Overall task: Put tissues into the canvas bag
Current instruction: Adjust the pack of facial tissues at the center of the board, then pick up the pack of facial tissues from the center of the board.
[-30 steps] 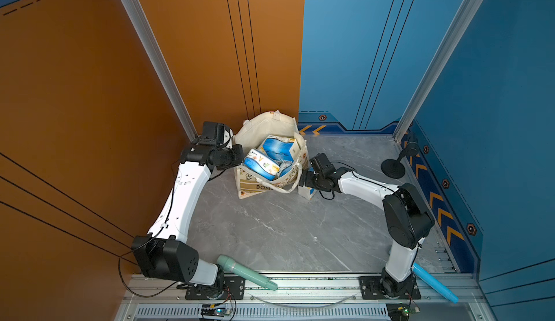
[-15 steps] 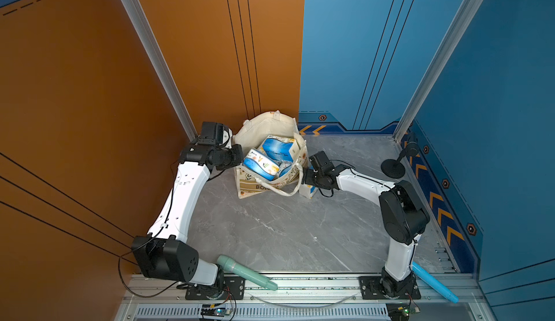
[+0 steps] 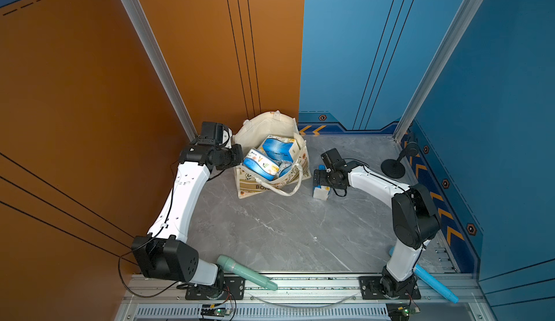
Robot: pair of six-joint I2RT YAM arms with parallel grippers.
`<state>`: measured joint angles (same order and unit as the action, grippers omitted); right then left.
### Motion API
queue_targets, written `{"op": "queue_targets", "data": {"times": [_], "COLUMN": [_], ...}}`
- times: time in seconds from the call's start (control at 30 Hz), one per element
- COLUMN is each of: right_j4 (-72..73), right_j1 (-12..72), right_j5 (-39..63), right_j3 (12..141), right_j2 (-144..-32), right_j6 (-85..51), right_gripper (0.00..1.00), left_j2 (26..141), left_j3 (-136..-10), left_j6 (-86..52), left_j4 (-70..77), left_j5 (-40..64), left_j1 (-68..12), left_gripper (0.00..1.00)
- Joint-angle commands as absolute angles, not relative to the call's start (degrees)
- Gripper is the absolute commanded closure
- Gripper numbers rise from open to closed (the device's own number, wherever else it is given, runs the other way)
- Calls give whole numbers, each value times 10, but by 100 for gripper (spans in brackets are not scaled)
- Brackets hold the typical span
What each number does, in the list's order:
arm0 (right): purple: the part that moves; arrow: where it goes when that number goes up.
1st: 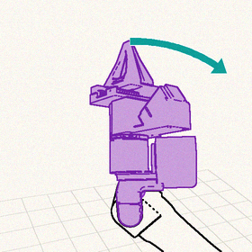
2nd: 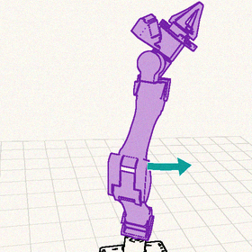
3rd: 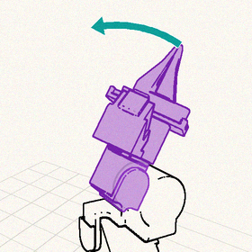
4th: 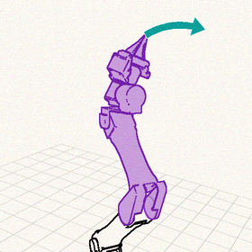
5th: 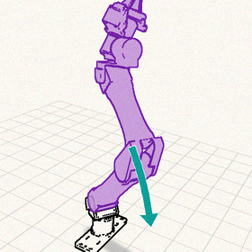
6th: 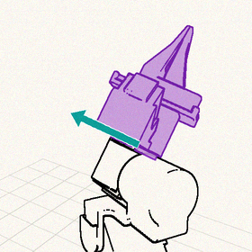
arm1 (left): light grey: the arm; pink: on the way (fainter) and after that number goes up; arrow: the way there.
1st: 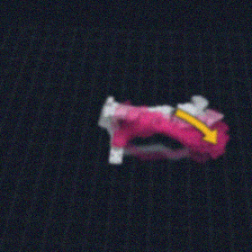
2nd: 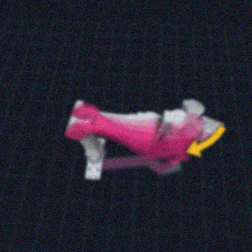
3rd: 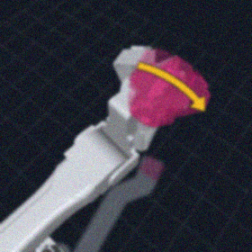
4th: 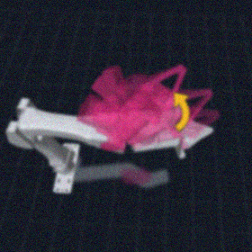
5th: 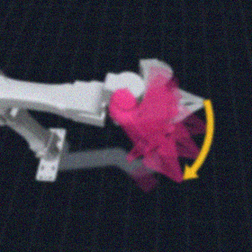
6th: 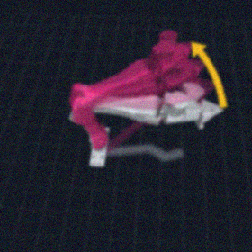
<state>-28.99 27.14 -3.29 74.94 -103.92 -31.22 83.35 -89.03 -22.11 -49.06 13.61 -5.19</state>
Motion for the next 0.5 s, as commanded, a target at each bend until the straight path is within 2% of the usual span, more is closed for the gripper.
{"op": "queue_targets", "data": {"times": [0.0, 0.27, 0.47], "right_j4": [-317, -305, -327], "right_j1": [276, 291, 286], "right_j5": [-31, -23, -62], "right_j3": [767, 799, 803], "right_j2": [-1043, -1056, -1066], "right_j6": [-300, -308, -309], "right_gripper": [0, 0, 0], "left_j2": [826, 819, 822], "left_j3": [-893, -891, -892], "left_j6": [-217, -215, -215], "left_j4": [-468, -469, -468], "left_j5": [151, 147, 150], "left_j1": [-47, -47, -46], "left_gripper": [100, 100, 100]}}
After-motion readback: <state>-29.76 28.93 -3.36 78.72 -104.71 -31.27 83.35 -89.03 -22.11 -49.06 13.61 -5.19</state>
